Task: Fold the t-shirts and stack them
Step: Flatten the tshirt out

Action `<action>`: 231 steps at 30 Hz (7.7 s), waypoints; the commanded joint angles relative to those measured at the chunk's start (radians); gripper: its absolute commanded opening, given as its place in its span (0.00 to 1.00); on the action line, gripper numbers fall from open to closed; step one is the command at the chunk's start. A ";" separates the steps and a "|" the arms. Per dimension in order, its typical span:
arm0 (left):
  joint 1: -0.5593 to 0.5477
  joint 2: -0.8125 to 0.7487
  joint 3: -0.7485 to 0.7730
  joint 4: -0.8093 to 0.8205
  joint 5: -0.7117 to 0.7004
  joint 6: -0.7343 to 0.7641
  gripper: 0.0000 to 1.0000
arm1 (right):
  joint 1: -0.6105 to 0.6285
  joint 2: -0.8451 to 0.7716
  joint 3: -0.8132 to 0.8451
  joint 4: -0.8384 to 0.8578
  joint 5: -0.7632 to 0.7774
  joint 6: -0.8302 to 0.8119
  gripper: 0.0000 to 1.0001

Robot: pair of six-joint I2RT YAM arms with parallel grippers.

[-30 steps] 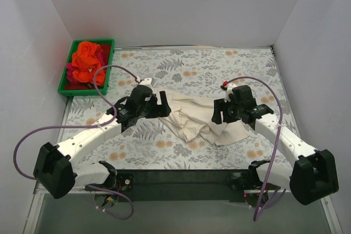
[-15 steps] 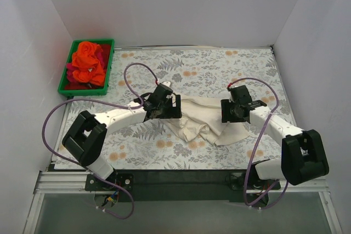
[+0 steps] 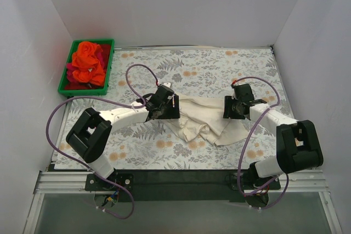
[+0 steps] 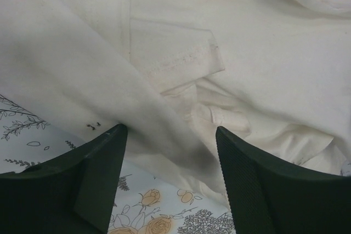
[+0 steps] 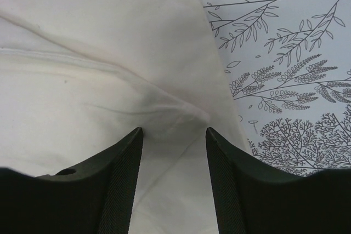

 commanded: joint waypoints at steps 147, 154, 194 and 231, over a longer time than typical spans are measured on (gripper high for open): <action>0.364 -0.029 0.146 -0.040 -0.043 0.042 0.65 | 0.006 0.247 0.469 0.109 -0.003 -0.082 0.50; 0.338 0.003 0.063 0.015 0.009 -0.059 0.44 | 0.052 0.147 0.258 0.099 -0.060 -0.031 0.49; 0.319 0.170 0.371 -0.011 -0.052 0.022 0.00 | 0.060 -0.030 0.069 0.077 -0.022 -0.043 0.49; 0.618 0.712 1.074 0.441 0.216 0.194 0.90 | -0.272 0.466 0.593 0.201 -0.103 -0.023 0.50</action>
